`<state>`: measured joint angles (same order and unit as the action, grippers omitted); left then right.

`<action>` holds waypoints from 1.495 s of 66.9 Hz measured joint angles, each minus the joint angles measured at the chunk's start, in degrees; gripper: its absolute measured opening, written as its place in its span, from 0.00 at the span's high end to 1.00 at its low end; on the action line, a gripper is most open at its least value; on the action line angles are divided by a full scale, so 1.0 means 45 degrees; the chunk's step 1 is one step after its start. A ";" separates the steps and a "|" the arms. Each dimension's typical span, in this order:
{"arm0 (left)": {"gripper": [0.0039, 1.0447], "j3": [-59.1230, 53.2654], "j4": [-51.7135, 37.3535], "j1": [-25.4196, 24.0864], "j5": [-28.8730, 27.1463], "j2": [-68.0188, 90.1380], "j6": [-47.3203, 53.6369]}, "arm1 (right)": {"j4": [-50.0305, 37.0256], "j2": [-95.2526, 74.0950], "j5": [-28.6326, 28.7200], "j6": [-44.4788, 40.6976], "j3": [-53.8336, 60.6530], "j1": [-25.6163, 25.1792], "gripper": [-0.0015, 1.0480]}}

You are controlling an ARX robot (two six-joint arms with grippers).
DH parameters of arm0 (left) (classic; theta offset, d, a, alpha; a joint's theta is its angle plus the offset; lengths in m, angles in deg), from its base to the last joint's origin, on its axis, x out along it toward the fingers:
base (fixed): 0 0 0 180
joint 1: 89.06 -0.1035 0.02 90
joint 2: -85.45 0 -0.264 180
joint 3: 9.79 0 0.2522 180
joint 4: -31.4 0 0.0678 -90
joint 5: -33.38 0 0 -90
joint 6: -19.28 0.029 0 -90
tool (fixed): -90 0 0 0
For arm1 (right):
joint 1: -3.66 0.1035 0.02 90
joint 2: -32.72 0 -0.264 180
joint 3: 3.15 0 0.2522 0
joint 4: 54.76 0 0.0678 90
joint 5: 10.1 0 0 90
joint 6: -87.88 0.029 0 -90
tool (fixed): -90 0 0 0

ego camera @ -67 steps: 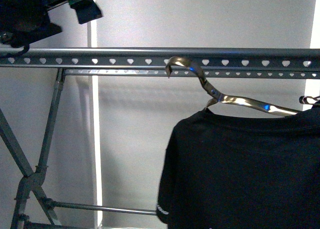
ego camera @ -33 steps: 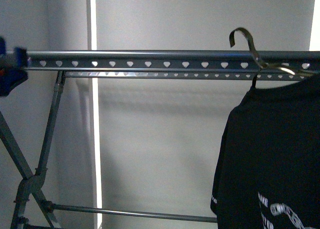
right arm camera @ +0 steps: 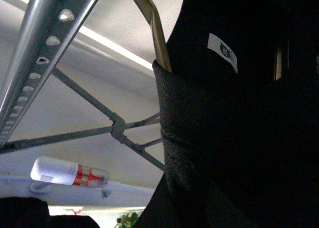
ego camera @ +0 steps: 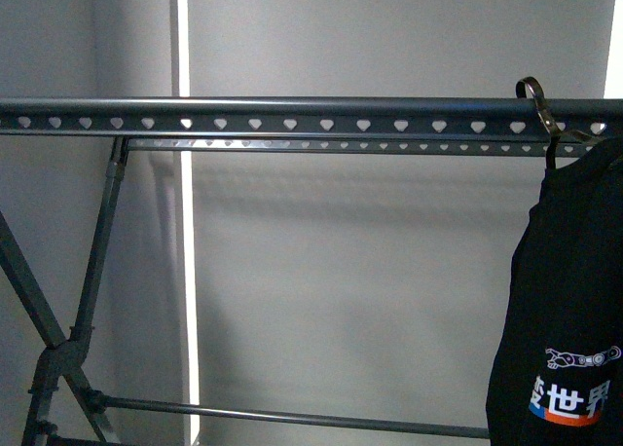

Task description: Hang clothes on hanger

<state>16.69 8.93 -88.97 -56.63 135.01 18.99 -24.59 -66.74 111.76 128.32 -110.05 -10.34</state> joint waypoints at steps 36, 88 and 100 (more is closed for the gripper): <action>0.97 -0.2025 0.1603 0.0000 -0.0005 -0.3725 0.0005 | -0.7441 0.4376 -0.3036 -0.2055 0.7417 0.0792 0.36; 0.97 -0.2599 0.5124 0.0000 -0.0010 -0.8145 0.0039 | -0.3599 2.2046 -0.7057 -0.8947 2.0618 0.3070 0.98; 0.97 -0.2599 0.6339 0.0000 -0.0019 -0.9253 0.0039 | -0.3599 2.2046 -0.7053 -0.8947 2.0618 0.3070 0.98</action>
<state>4.99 37.45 -88.97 -56.72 93.37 19.16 -40.79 32.47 80.02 88.06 -17.27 3.47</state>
